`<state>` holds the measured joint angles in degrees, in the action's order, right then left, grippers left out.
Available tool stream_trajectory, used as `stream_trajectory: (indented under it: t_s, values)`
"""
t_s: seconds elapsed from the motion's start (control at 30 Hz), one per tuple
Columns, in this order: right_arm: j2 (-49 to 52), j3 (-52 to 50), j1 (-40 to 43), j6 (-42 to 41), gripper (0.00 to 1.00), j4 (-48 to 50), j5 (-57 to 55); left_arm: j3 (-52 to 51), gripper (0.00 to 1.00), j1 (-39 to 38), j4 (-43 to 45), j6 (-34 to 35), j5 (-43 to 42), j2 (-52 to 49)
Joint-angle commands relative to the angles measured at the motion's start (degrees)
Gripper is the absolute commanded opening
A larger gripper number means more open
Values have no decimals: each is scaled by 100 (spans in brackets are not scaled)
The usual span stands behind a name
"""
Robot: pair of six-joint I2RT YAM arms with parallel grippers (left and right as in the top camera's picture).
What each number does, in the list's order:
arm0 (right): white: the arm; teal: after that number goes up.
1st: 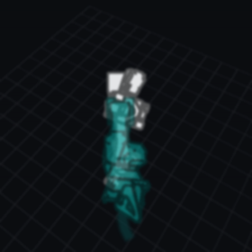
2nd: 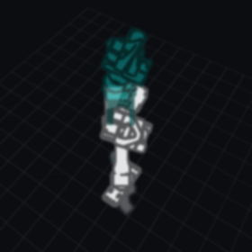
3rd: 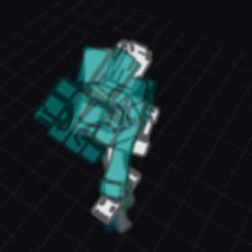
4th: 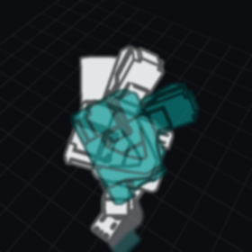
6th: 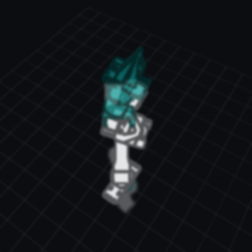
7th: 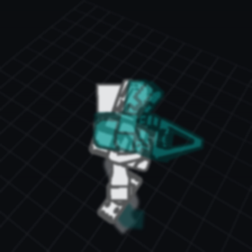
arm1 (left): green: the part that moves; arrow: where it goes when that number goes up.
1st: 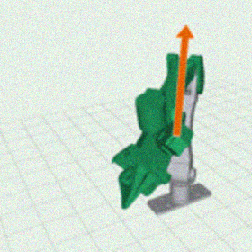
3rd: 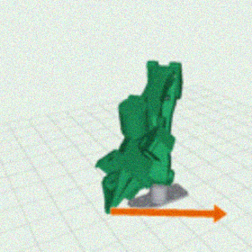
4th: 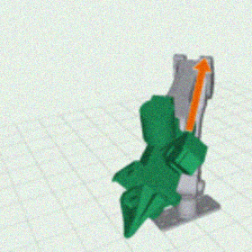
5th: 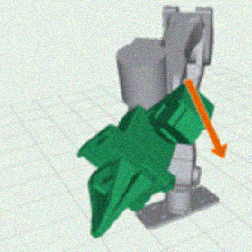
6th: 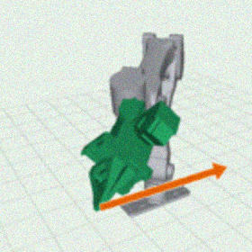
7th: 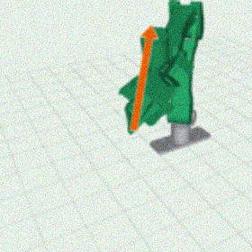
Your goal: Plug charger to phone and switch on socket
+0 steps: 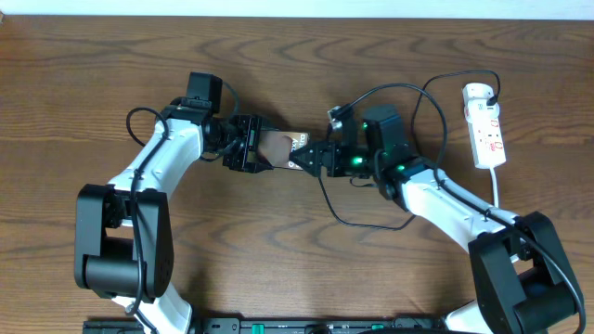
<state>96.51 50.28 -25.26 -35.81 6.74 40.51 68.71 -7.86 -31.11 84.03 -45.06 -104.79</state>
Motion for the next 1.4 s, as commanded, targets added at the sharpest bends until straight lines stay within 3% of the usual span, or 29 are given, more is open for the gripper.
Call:
stream_trajectory:
  t_s: [0.0, 0.3, 0.7, 1.37]
  values:
    - [26, 72, -125, -105, 79, 81, -461, 138, 7, -138, -11, 9, -229, 173]
    - [26, 72, -275, -299, 54, 164, -763, 138, 7, -516, -7, 57, -223, 173]
    - [26, 70, -448, -444, 38, 109, -931, 138, 7, -514, -7, 55, -223, 173]
    - [26, 66, -448, -444, 1, -7, -977, 138, 7, -514, -7, 55, -223, 173]
